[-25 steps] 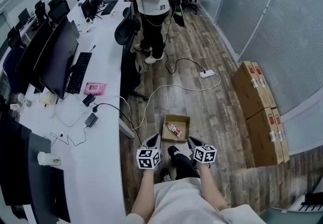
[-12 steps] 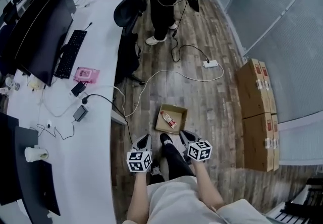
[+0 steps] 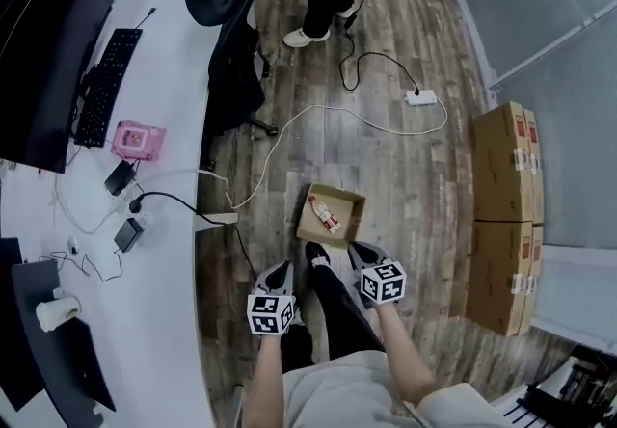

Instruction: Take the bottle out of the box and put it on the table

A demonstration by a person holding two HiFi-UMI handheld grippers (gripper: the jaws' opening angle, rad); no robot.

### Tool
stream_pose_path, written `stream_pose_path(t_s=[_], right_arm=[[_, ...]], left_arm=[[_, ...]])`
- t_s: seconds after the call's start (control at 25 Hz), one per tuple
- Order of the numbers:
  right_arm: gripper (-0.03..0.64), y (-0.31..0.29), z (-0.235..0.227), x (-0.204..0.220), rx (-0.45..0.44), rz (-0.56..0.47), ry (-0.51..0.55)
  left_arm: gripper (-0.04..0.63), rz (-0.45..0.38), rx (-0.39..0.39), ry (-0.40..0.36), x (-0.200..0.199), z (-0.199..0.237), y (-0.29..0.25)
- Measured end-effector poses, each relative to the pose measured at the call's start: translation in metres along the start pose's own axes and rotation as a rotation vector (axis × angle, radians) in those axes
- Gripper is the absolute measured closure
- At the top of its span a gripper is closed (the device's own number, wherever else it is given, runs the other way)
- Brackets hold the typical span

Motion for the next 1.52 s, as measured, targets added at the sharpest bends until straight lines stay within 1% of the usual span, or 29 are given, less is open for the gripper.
stream_pose_path(t_s=[0.08,0.2,0.32,0.52,0.64,0.76,0.92,1.0,1.08,1.16,1.2,1.36,1.44,1.52], right_arm=[[0.575,-0.018,-0.017,-0.003,-0.004,0.03,0.01],[0.575,-0.037,-0.036,-0.008,-0.015,0.087,0.073],[0.576,-0.061,-0.052,-0.007,-0.021,0.142,0.089],[0.577,-0.113,-0.073,0.004,-0.073,0.211,0.124],[0.575,-0.148,-0.083,0.02,-0.087,0.24,0.116],[0.577,-0.189,-0.092,0.04,-0.098,0.268,0.083],[0.577,-0.24,-0.109,0.068,-0.115,0.298,0.102],[0.577,-0.261,-0.122,0.084,-0.12,0.307,0.092],[0.577,-0.273,-0.135,0.105,-0.114,0.331,0.031],[0.576,-0.286,-0.149,0.13,-0.106,0.358,-0.038],[0.577,-0.293,-0.155,0.143,-0.102,0.375,-0.054],[0.577,-0.32,-0.18,0.191,-0.099,0.454,-0.037],[0.575,-0.331,-0.193,0.21,-0.112,0.479,-0.021],[0.575,-0.343,-0.205,0.227,-0.149,0.487,-0.002]], left_arm=[[0.58,0.01,-0.009,0.018,-0.006,0.006,-0.02],[0.58,0.023,-0.021,0.034,-0.015,0.015,-0.043],[0.58,0.022,-0.038,0.049,-0.02,0.026,-0.064],[0.58,0.006,-0.081,0.137,-0.01,0.043,-0.103],[0.58,0.0,-0.085,0.142,0.002,0.056,-0.121],[0.58,0.017,-0.091,0.135,0.023,0.074,-0.137],[0.58,0.05,-0.1,0.128,0.067,0.097,-0.166],[0.58,0.063,-0.093,0.127,0.088,0.104,-0.184],[0.58,0.09,-0.071,0.114,0.108,0.105,-0.2],[0.58,0.114,-0.043,0.079,0.125,0.107,-0.217],[0.58,0.123,-0.027,0.056,0.133,0.11,-0.227],[0.58,0.161,0.025,-0.027,0.164,0.124,-0.266],[0.58,0.162,0.028,-0.025,0.178,0.131,-0.283],[0.58,0.153,0.036,-0.005,0.191,0.137,-0.297]])
Point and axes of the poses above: the fingertips, and each gripper's own axes: y backward along the fingers, z to its left, x out of its underside, the point moved 10 cm from there along y, backward along the fingers, and after that the axes turned 1 degree about -z, right-handed, at the moved point
